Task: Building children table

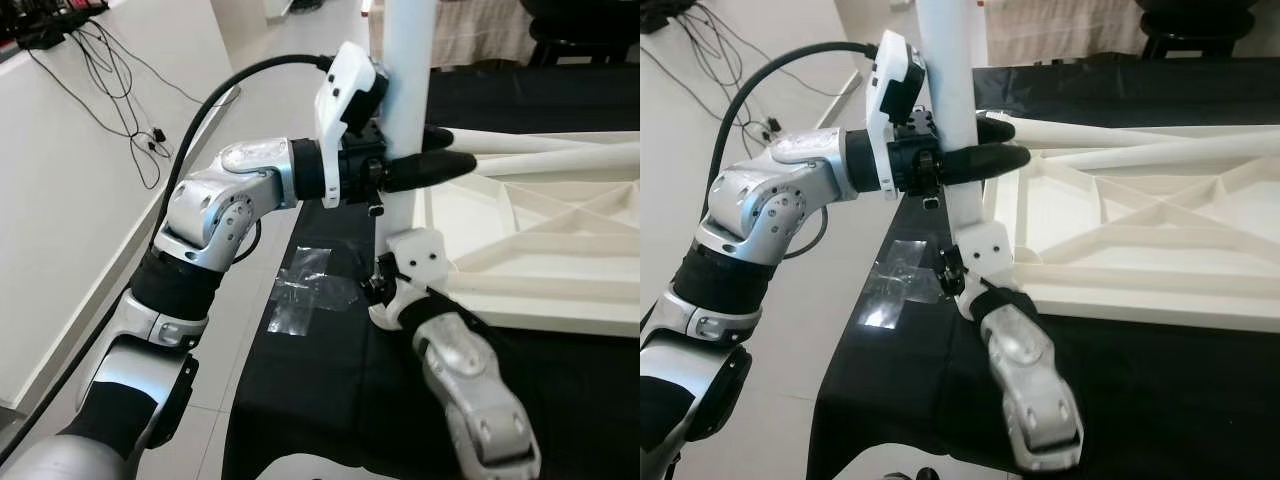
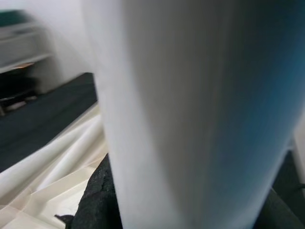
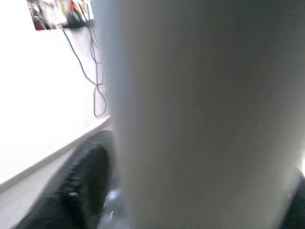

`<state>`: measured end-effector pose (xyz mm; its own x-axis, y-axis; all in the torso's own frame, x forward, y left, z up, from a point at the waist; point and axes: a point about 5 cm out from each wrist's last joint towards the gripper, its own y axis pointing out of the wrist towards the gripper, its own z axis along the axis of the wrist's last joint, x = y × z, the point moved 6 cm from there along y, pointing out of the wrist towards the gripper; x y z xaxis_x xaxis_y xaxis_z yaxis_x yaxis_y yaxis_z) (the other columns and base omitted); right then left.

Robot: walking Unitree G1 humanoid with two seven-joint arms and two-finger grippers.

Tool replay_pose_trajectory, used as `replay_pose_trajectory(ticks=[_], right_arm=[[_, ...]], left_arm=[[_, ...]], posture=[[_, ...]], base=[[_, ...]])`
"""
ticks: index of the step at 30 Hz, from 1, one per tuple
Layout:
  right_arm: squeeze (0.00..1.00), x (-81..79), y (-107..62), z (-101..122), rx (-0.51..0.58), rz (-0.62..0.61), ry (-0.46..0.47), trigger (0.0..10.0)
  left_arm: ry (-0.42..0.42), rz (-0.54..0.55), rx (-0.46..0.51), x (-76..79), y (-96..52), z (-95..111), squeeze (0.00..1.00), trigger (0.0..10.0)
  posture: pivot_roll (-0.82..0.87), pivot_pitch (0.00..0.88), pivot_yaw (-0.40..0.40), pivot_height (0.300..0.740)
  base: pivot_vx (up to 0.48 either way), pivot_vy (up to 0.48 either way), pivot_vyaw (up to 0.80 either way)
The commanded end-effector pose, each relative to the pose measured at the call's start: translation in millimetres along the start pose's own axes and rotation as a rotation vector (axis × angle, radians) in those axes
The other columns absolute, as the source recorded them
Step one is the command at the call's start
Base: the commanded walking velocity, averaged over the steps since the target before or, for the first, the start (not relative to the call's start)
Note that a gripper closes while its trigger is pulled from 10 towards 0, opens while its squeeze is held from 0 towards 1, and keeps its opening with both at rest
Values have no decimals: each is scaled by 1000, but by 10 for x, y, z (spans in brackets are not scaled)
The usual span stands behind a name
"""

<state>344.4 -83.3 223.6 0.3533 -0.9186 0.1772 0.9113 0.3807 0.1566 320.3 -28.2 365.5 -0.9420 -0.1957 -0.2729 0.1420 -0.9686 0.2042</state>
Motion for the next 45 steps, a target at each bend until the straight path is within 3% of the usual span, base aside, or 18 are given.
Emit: replay_pose_trajectory(ticks=[1,2,7,13,18,19,20,29,30,31,32,35,36,38,39,40,41,45], right_arm=[[1000,-96,52,36,11,123,34,10000],[0,-7,54,134,2,377,-9,10000],[0,62,-5,138,-45,604,-65,10000],[0,86,36,108,-74,676,-59,10000],[0,-60,129,62,-104,841,10,10000],[0,-80,129,63,-105,878,26,7333],[0,-108,134,33,-115,913,34,0],[0,-130,133,-52,-139,969,54,0],[0,-117,123,-76,-137,949,55,0],[0,-117,123,-76,-137,949,55,0],[0,-106,111,-95,-134,930,56,0],[0,-95,100,-112,-133,914,57,0],[0,-67,80,-143,-136,890,61,0],[0,-48,68,-163,-139,876,63,0],[0,-16,64,-179,-142,853,59,0],[0,24,75,-187,-140,825,56,0],[0,81,105,-191,-139,770,47,0],[0,123,128,-195,-138,734,39,0]], left_arm=[[17,-28,26,65,25,39,0,0],[10,-37,37,97,45,54,0,0],[6,-45,47,155,84,94,0,0],[6,-48,54,198,123,130,0,0],[7,-51,67,268,172,202,0,0],[7,-50,69,271,174,209,0,0],[5,-47,69,238,163,221,0,0],[-5,-30,65,90,78,217,0,0],[-5,-19,67,-11,-123,293,0,0],[-5,-19,67,-11,-123,293,0,0],[-3,-14,71,-73,-275,360,0,0],[0,-11,74,-108,-371,407,0,0],[4,-5,75,-129,-403,401,0,10000],[6,-1,75,-133,-392,377,0,10000],[4,7,76,-178,-468,382,808,10000],[3,18,77,-264,-649,437,1000,10000],[3,29,83,-318,-792,500,1000,10000],[4,34,89,-349,-882,543,1000,10000]], posture=[[14,160,167,740],[12,160,167,740],[14,164,154,740],[20,169,149,740],[27,173,145,740],[28,176,144,740],[30,178,145,740],[24,182,140,740],[17,183,142,740],[17,183,142,740],[17,183,142,740],[16,183,144,740],[12,184,147,740],[12,184,147,740],[9,184,150,740],[8,185,152,740],[4,189,143,740],[4,189,143,740]], base=[[0,0,0],[0,0,0],[0,0,0],[0,0,0],[0,0,0],[0,0,0],[0,0,0],[0,0,0],[0,0,0],[0,0,0],[0,0,0],[0,0,0],[0,0,0],[0,0,0],[0,0,0],[0,0,0],[0,0,0],[0,0,0]])
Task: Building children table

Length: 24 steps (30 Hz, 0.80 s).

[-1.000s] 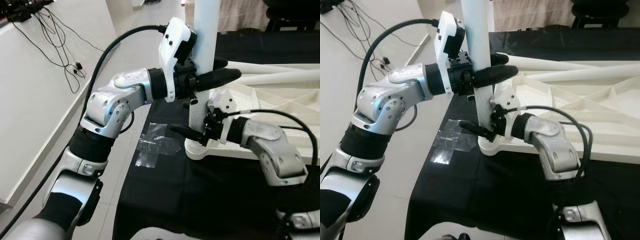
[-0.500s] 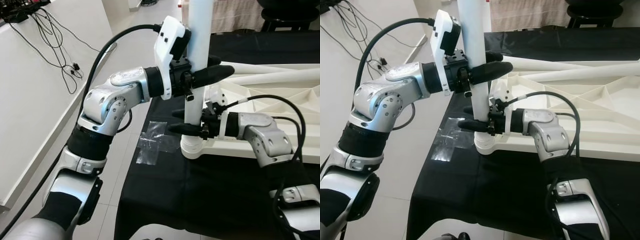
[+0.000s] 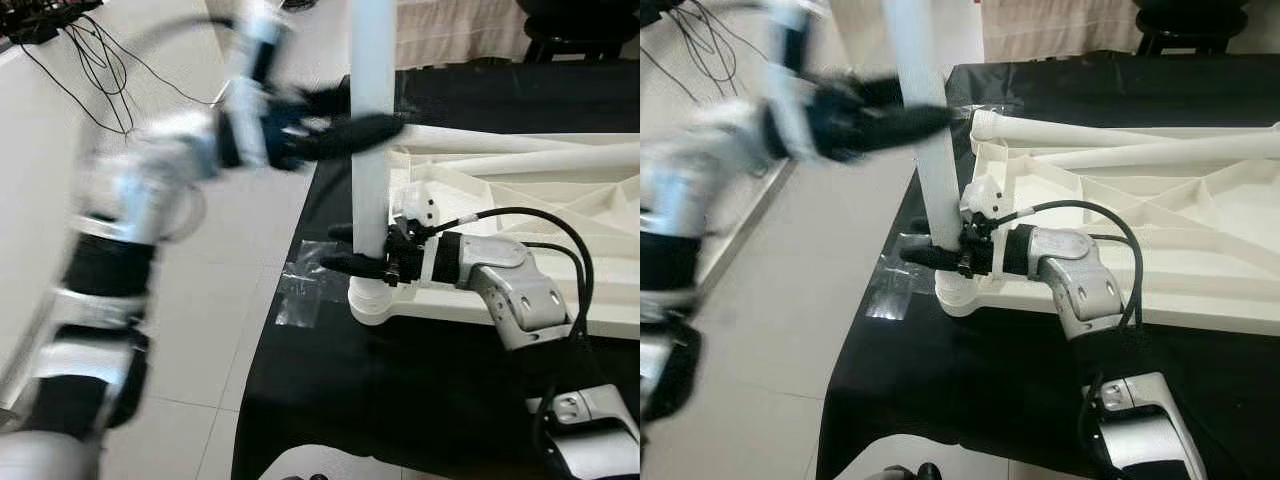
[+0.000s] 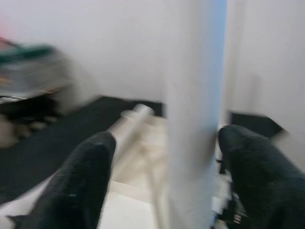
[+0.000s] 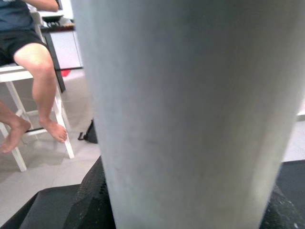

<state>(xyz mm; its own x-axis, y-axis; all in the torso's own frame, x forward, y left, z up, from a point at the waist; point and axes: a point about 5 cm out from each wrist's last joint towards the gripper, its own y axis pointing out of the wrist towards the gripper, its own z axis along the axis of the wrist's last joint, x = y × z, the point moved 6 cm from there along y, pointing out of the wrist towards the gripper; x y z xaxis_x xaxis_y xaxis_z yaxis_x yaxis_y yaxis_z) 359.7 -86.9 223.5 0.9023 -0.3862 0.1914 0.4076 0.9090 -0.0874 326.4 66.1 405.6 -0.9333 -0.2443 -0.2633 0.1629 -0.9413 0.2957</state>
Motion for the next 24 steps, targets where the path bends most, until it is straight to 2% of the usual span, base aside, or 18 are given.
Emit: replay_pose_trajectory(ticks=[1,2,3,4,5,6,8,9,12,18,21,24], right_arm=[[0,65,-28,-236,-59,-236,34,0],[0,149,-132,-363,-120,-512,6,0],[0,149,-132,-363,-120,-512,6,0],[0,-98,-480,-637,-250,-904,10,0],[0,-98,-480,-637,-250,-904,10,0],[0,-194,-530,-668,-283,-957,-1,0],[0,-162,-518,-633,-268,-990,-5,0],[0,-69,-487,-570,-238,-1023,-11,0],[0,42,-386,-538,-217,-1005,2,0],[0,114,-318,-500,-186,-997,20,0],[0,115,-305,-497,-177,-997,30,0],[0,34,-314,-475,-188,-1048,42,0]], left_arm=[[-1,-16,6,0,-97,64,0,10000],[-6,-16,5,10,-107,62,0,10000],[-6,-16,5,10,-107,62,0,10000],[-14,-26,3,39,-128,66,0,10000],[-14,-26,3,39,-128,66,0,10000],[-17,-28,1,45,-138,66,0,10000],[-20,-34,-3,56,-148,54,0,10000],[-24,-42,-9,68,-159,38,0,10000],[-27,-52,-11,59,-127,18,0,10000],[-33,-66,0,45,-128,45,0,10000],[-35,-71,-1,43,-128,46,0,10000],[-37,-73,-4,44,-129,47,0,10000]], posture=[[18,197,124,740],[18,197,124,740],[18,197,124,740],[39,207,115,740],[39,207,115,740],[40,214,122,740],[14,198,141,740],[14,198,141,740],[12,192,142,740],[10,182,143,740],[11,179,146,740],[10,176,148,740]], base=[[0,0,0],[0,0,0],[0,0,0],[0,0,0],[0,0,0],[0,0,0],[0,0,0],[0,0,0],[0,0,0],[0,0,0],[0,0,0],[0,0,0]])
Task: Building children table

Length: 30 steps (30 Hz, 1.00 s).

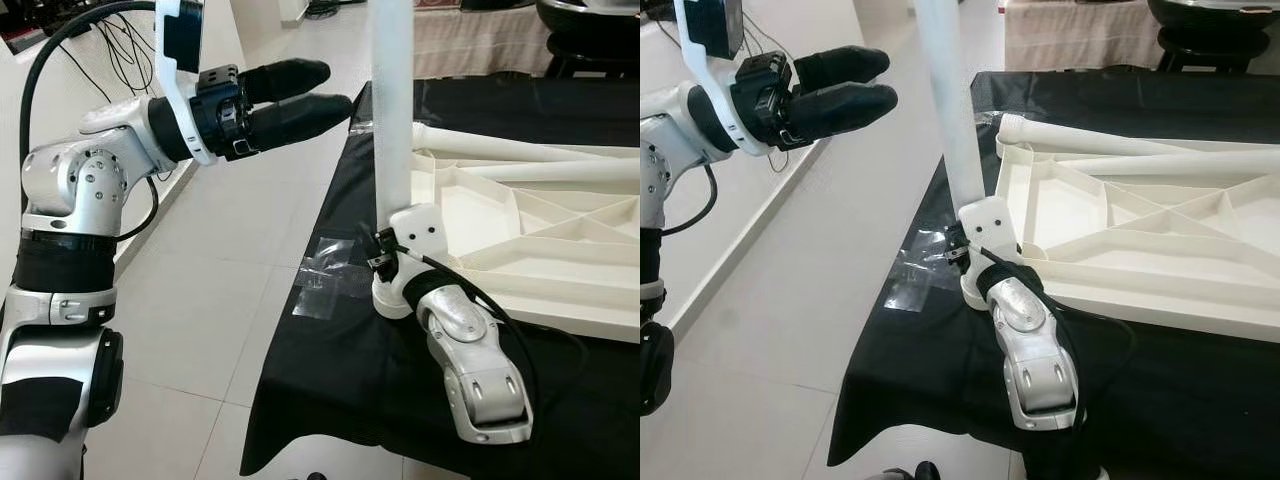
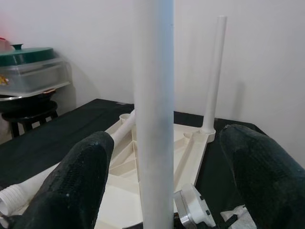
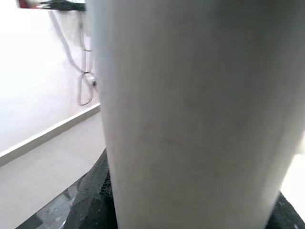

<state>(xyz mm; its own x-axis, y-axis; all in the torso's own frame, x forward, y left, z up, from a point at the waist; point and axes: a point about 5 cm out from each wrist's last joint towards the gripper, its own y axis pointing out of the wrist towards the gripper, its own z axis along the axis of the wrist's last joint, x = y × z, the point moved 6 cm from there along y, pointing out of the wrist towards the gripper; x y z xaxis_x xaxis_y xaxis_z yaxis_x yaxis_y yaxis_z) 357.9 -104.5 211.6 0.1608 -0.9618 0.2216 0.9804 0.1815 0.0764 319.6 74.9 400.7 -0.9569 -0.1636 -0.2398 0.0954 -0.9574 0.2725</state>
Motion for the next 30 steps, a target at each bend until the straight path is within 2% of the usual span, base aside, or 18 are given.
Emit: replay_pose_trajectory(ticks=[1,6,7,8,9,10,11,12,13,15,16,18,19,21,24,26,27,30], right_arm=[[0,93,-99,-332,-148,-83,10,0],[0,27,-102,-304,-145,-88,68,0],[0,2,-96,-276,-132,-79,92,0],[0,-14,-89,-256,-123,-74,107,0],[0,-14,-89,-256,-123,-74,107,0],[0,-23,-85,-244,-116,-70,116,0],[0,-23,-85,-244,-116,-70,116,0],[0,-35,-87,-234,-112,-67,135,0],[0,-59,-95,-219,-102,-65,165,0],[0,-59,-95,-219,-102,-65,165,0],[0,-84,-108,-199,-95,-65,187,0],[0,-84,-108,-199,-95,-65,187,0],[0,-108,-120,-179,-87,-65,206,0],[0,-108,-120,-179,-87,-65,206,0],[0,-154,-137,-134,-71,-58,215,0],[0,-154,-137,-134,-71,-58,215,0],[0,-163,-143,-129,-68,-57,217,0],[0,-163,-143,-129,-68,-57,217,0]], left_arm=[[14,2,-3,-15,-20,53,0,10000],[26,8,-8,-43,-17,65,0,10000],[32,71,-25,-271,-494,326,0,10000],[41,117,-10,-346,-879,572,0,10000],[41,117,-10,-346,-879,572,0,10000],[50,144,12,-346,-1141,750,0,10000],[50,144,12,-346,-1141,750,0,10000],[64,197,35,-334,-1436,935,0,10000],[76,229,56,-313,-1592,1042,0,10000],[76,229,56,-313,-1592,1042,0,10000],[86,252,79,-284,-1709,1131,0,10000],[86,252,79,-284,-1709,1131,0,10000],[89,266,105,-257,-1792,1197,0,10000],[89,266,105,-257,-1792,1197,0,10000],[64,308,177,-221,-1978,1255,0,10000],[64,308,177,-221,-1978,1255,0,10000],[48,336,199,-215,-2072,1244,0,10000],[48,336,199,-215,-2072,1244,0,10000]], posture=[[10,172,152,740],[5,167,161,740],[2,167,163,740],[2,167,164,740],[2,167,164,740],[2,167,164,740],[2,167,164,740],[8,170,161,740],[3,173,169,740],[3,173,169,740],[3,176,172,740],[3,176,172,740],[3,181,178,740],[3,181,178,740],[-1,189,192,740],[-1,189,192,740],[0,189,193,740],[0,189,193,740]], base=[[0,0,0],[0,0,0],[0,0,0],[0,0,0],[0,0,0],[0,0,0],[0,0,0],[0,0,0],[0,0,0],[0,0,0],[0,0,0],[0,0,0],[0,0,0],[0,0,0],[0,0,0],[0,0,0],[0,0,0],[0,0,0]])
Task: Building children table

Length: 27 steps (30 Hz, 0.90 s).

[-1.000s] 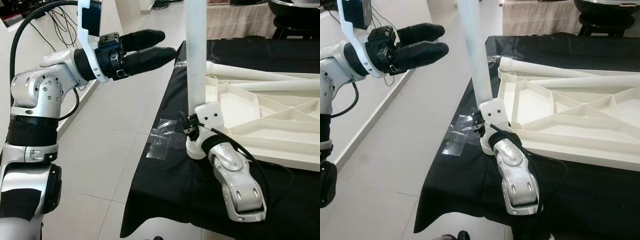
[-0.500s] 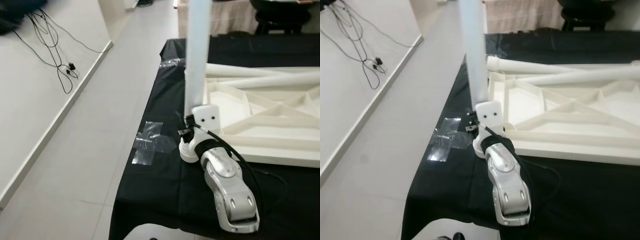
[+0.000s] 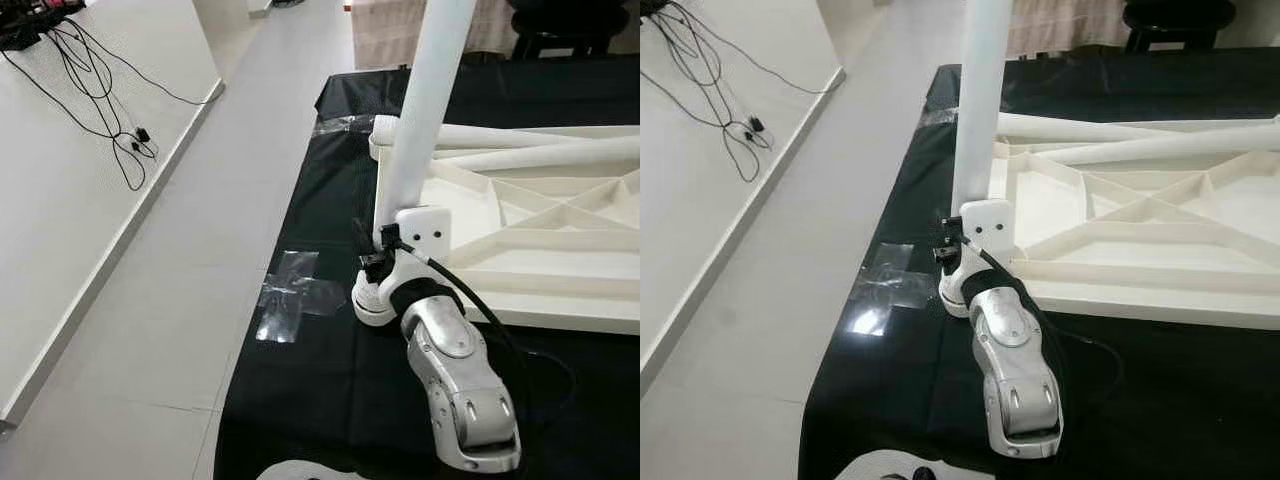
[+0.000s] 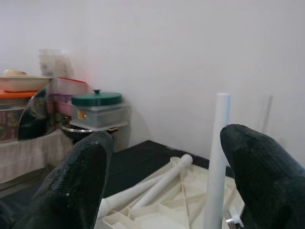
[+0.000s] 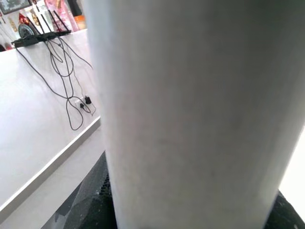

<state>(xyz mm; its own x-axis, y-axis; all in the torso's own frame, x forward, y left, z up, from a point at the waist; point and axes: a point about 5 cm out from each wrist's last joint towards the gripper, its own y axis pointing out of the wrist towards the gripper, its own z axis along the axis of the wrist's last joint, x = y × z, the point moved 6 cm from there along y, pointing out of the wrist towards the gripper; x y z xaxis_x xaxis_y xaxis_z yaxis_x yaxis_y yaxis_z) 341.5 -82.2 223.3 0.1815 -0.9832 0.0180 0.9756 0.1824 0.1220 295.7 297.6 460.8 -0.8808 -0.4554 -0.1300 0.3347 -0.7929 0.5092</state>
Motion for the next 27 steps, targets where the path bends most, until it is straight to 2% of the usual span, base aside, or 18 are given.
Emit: replay_pose_trajectory(ticks=[1,2,7,8,11,13,15,16,18,19,21,22,23,24,25,26,27], right_arm=[[0,111,-45,-288,-107,-63,11,0],[0,110,-39,-286,-105,-60,12,0],[0,67,-17,-260,-93,-31,17,0],[0,32,-9,-244,-84,-13,15,10000],[0,8,-4,-235,-78,-2,13,10000],[0,-19,12,-232,-73,9,9,10000],[0,-21,15,-233,-73,10,9,10000],[0,-8,36,-218,-64,12,11,10000],[0,23,66,-205,-52,11,13,10000],[0,34,78,-210,-49,10,14,10000],[0,34,78,-210,-49,10,14,10000],[0,40,89,-219,-49,10,17,10000],[0,40,89,-219,-49,10,17,10000],[0,33,106,-219,-47,13,20,10000],[0,23,122,-211,-43,18,23,10000],[0,23,122,-211,-43,18,23,10000],[0,12,143,-182,-33,28,20,10000]], left_arm=[[20,44,16,7,-164,101,0,10000],[25,77,6,-23,-229,86,0,10000],[30,82,-35,-56,-163,30,0,10000],[45,117,-50,-102,-184,7,0,10000],[57,145,-59,-135,-211,-8,0,10000],[124,321,-69,-295,-398,15,0,10000],[140,363,-68,-329,-447,28,0,10000],[208,592,-73,-533,-598,102,0,10000],[275,514,-206,-653,-31,-193,0,10000],[237,260,-299,-487,1135,-938,0,10000],[237,260,-299,-487,1135,-938,0,10000],[187,42,-328,-13,1967,-1575,0,10000],[187,42,-328,-13,1967,-1575,0,10000],[143,-68,-324,398,2401,-2020,0,10000],[96,-104,-308,612,2554,-2287,0,10000],[96,-104,-308,612,2554,-2287,0,10000],[37,-54,-302,514,2381,-2521,0,10000]], posture=[[2,188,192,740],[5,186,188,740],[5,185,185,740],[4,181,182,740],[4,181,182,740],[3,177,182,740],[3,177,182,740],[29,150,194,740],[42,137,198,740],[50,128,199,740],[50,128,199,740],[57,121,190,740],[57,121,190,740],[55,116,181,740],[48,108,172,740],[48,108,172,740],[43,106,167,740]], base=[[0,0,0],[0,0,0],[0,0,0],[0,0,0],[0,0,0],[0,0,0],[0,0,0],[0,0,0],[0,0,0],[0,0,0],[0,0,0],[0,0,0],[0,0,0],[0,0,0],[0,0,0],[0,0,0],[0,0,0]])
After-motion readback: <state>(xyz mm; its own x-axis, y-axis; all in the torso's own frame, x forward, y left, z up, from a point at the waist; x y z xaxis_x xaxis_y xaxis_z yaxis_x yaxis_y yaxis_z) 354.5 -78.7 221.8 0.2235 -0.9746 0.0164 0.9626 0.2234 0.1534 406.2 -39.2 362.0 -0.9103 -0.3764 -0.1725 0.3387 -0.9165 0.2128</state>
